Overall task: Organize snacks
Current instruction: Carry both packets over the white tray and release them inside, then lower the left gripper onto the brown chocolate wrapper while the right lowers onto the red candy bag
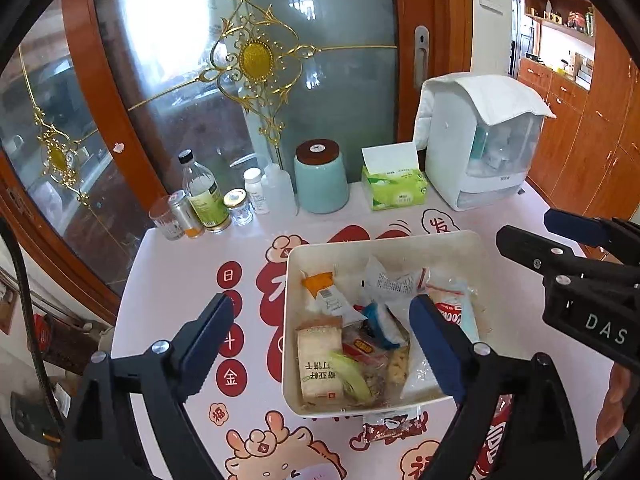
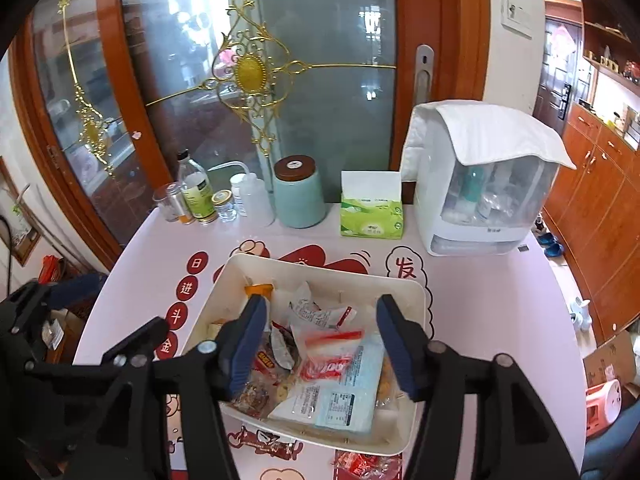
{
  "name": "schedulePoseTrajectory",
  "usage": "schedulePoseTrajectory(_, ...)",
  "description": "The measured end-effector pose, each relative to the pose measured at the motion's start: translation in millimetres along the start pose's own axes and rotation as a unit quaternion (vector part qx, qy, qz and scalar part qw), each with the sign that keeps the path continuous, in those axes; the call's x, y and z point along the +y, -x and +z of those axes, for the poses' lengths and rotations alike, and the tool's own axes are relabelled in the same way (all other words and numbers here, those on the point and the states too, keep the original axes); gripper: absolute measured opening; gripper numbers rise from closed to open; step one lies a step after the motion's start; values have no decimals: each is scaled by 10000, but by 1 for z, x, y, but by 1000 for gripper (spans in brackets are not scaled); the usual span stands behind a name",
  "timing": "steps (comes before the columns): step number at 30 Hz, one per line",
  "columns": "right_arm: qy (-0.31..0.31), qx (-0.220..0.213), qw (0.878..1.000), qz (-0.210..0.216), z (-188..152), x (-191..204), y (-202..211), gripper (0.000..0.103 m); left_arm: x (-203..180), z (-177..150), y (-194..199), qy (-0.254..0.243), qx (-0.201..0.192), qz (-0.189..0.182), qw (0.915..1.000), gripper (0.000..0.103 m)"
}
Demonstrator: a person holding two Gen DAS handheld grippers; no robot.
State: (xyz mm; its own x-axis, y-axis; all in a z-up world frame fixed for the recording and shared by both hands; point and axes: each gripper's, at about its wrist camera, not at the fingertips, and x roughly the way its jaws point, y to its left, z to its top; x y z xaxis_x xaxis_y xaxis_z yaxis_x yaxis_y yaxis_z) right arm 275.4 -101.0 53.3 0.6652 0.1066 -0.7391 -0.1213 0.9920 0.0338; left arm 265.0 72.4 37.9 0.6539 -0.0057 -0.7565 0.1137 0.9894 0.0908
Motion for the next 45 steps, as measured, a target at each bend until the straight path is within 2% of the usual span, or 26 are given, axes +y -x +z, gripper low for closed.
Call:
schedulePoseTrajectory(8,28,0,10000,39,-4,0,2,63,9,-5,5,243,53,-22,9997,89)
schedulePoseTrajectory(28,345,-17,9992,184,-38,13,38,63,-5,-29,50,225,-140,71,9996,89)
schedulePoseTrajectory(45,140,114,9993,334,-91,-24,71,63,-36,-70,80,144,-176,-94,9997,89)
